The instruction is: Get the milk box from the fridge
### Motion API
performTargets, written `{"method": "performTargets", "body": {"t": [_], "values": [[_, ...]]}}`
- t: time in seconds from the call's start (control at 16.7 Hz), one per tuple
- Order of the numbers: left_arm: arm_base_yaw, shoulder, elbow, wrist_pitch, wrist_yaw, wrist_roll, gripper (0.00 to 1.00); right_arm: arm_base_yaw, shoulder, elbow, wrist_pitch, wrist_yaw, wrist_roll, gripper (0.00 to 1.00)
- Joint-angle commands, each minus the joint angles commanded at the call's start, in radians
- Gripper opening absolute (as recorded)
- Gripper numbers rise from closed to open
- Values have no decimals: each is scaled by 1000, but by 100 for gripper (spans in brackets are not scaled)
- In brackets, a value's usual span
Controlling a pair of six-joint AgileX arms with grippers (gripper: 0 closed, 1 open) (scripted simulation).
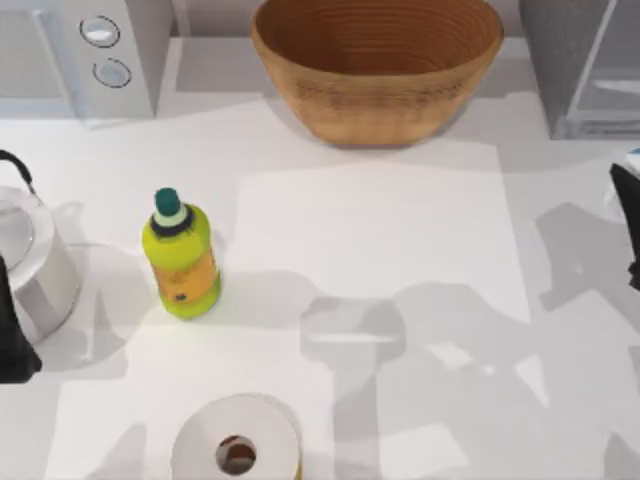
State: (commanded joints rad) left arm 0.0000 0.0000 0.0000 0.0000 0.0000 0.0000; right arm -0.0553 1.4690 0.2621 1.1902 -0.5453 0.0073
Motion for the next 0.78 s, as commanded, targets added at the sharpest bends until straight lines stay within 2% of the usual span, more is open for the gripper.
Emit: {"method": "performTargets", "body": {"t": [0.42,0.78], "values": [[0,0,0,0,0,0,100,-17,518,99,430,-196,13,0],[0,0,0,0,0,0,100,-25,721,146,612,-274,17,0]]}}
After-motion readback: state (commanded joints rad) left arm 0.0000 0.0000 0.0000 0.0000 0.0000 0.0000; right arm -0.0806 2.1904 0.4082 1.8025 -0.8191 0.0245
